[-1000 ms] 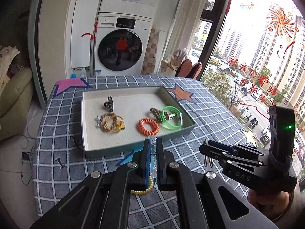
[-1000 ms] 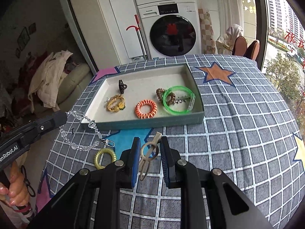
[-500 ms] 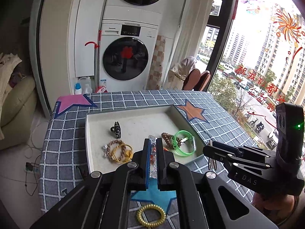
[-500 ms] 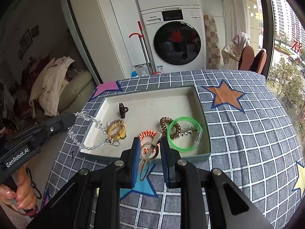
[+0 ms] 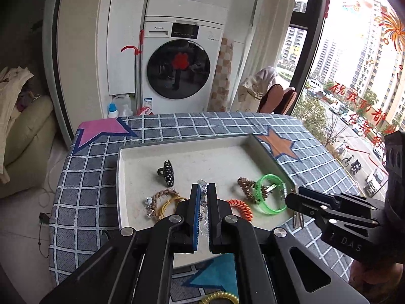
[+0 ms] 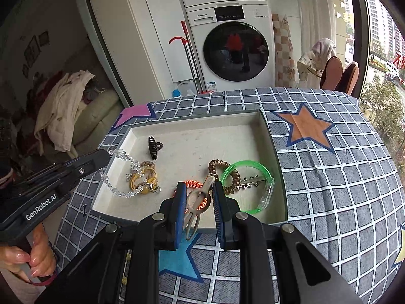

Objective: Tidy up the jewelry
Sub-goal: 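Carry the beige clip and beaded bracelet into the tray, open both tools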

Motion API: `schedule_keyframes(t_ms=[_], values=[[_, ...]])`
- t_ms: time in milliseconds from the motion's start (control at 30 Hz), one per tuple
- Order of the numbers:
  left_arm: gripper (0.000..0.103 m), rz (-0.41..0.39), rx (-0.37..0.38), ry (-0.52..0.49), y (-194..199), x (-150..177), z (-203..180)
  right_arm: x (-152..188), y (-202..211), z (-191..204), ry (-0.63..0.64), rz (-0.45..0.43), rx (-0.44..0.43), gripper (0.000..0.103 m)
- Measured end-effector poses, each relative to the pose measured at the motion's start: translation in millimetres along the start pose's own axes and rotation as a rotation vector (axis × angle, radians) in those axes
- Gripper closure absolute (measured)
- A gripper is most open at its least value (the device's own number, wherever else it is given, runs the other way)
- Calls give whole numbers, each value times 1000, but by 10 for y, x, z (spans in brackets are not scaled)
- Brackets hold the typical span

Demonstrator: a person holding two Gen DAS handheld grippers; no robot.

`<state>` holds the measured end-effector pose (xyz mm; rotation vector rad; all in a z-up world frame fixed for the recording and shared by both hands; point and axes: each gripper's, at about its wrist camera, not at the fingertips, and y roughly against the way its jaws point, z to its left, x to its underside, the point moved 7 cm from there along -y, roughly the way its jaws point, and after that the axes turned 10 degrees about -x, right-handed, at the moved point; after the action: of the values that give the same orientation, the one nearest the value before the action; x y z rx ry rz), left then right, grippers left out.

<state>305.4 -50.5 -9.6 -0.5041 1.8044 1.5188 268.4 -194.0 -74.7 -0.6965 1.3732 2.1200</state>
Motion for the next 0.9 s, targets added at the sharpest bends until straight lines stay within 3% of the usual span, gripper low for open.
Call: schedule_keyframes(t_ms=[400, 900], values=[[78, 92, -114, -19, -509, 277, 127, 79, -467, -212, -16, 73, 26, 80], [78, 139, -233, -90, -766, 476, 118, 187, -751, -361, -45, 121, 39, 79]])
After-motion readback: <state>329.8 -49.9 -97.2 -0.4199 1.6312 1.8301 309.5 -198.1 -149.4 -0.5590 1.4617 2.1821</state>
